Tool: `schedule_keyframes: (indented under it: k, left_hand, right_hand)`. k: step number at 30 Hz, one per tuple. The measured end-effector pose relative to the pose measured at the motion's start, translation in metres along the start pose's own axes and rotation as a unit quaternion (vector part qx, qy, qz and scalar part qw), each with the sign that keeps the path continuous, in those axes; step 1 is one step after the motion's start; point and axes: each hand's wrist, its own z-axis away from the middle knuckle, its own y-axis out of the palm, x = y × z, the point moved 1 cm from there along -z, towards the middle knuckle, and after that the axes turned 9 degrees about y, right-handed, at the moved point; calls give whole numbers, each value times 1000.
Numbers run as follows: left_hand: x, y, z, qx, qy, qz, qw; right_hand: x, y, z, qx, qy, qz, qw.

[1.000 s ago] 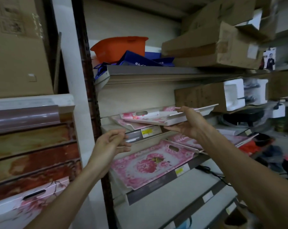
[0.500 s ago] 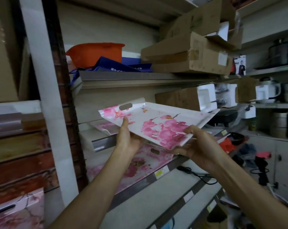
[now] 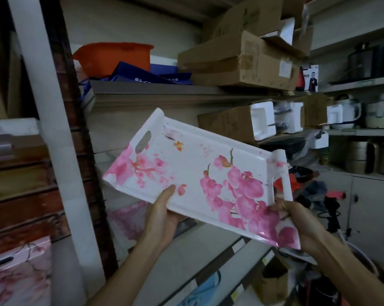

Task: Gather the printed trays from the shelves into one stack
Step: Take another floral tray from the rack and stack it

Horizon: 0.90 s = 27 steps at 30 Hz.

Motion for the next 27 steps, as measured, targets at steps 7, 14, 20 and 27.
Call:
schedule_keyframes:
  k: [7, 14, 20, 27]
  left_hand:
    - [15, -50, 70, -88, 98, -19, 991]
    - [-11, -100, 102, -168, 112, -5, 979]
    - [-43, -141, 128, -191, 137, -10, 972]
    - [-49, -173, 153, -237, 146, 11, 960]
  right_hand:
    - [-29, -21, -38, -5, 19, 107, 994]
    - [-60, 49, -44, 57, 59, 131, 988]
    - [-97, 85, -44, 96, 70, 153, 981]
    - [-119, 114, -56, 123, 56, 207, 969]
